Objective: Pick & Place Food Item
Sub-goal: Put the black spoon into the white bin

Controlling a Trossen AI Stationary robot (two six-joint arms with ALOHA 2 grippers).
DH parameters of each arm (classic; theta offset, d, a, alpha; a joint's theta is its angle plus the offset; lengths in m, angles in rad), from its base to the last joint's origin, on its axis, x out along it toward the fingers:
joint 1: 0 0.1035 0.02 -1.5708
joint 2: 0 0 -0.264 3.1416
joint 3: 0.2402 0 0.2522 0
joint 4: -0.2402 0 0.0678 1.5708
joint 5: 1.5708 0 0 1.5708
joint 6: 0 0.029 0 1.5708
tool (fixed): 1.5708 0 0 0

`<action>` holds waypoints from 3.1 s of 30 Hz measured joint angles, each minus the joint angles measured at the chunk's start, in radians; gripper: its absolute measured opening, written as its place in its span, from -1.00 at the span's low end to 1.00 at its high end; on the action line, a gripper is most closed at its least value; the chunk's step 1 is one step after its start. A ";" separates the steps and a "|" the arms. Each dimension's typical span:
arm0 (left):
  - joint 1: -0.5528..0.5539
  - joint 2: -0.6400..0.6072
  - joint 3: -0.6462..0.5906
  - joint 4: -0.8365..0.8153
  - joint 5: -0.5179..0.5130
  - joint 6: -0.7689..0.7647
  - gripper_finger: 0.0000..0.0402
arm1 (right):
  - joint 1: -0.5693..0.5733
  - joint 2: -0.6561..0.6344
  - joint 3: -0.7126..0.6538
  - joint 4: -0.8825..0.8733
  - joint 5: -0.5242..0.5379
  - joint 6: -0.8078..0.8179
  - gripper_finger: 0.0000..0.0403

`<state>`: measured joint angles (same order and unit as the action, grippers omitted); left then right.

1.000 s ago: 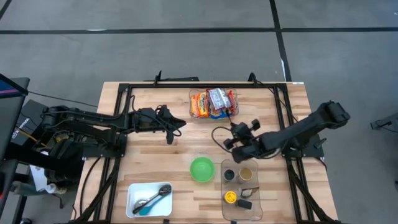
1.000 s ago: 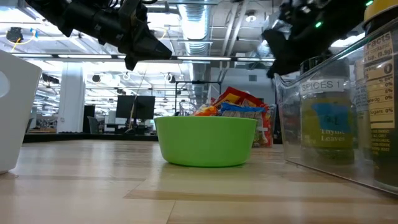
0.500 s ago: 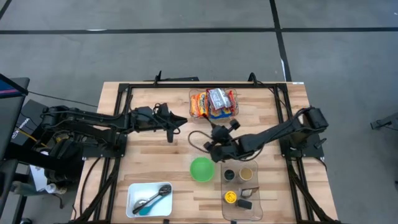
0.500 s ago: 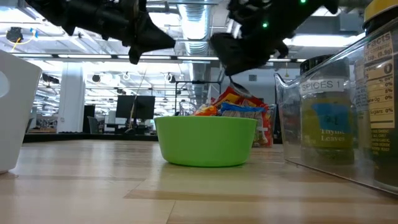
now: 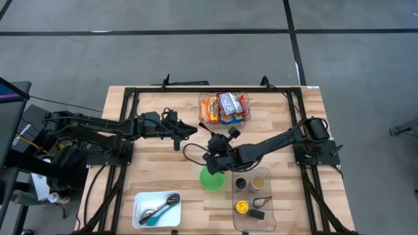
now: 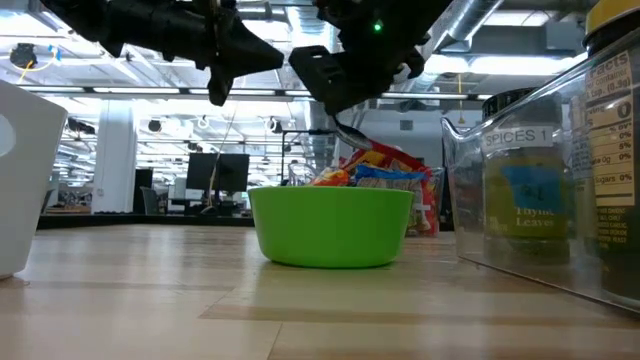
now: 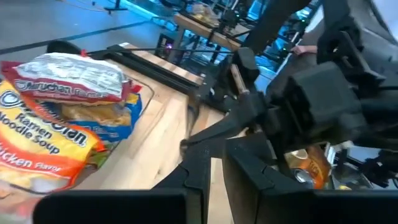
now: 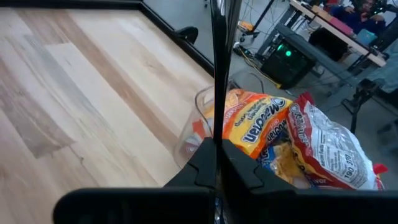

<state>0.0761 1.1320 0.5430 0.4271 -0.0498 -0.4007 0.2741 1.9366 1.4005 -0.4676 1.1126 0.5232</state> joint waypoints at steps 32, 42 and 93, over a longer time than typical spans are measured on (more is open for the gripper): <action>0.001 0.000 0.000 0.059 -0.003 -0.015 -0.80 | 0.003 0.001 -0.003 -0.004 -0.012 0.000 -0.99; 0.001 0.000 0.000 0.018 -0.055 -0.101 -0.33 | 0.003 0.001 -0.003 -0.003 -0.012 0.000 -0.99; 0.002 0.223 -0.001 0.295 -0.048 -0.100 -0.96 | 0.000 0.000 -0.003 -0.011 -0.067 0.000 -0.97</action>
<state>0.0779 1.3552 0.5423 0.7216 -0.0978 -0.5011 0.2737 1.9366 1.3975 -0.4789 1.0458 0.5232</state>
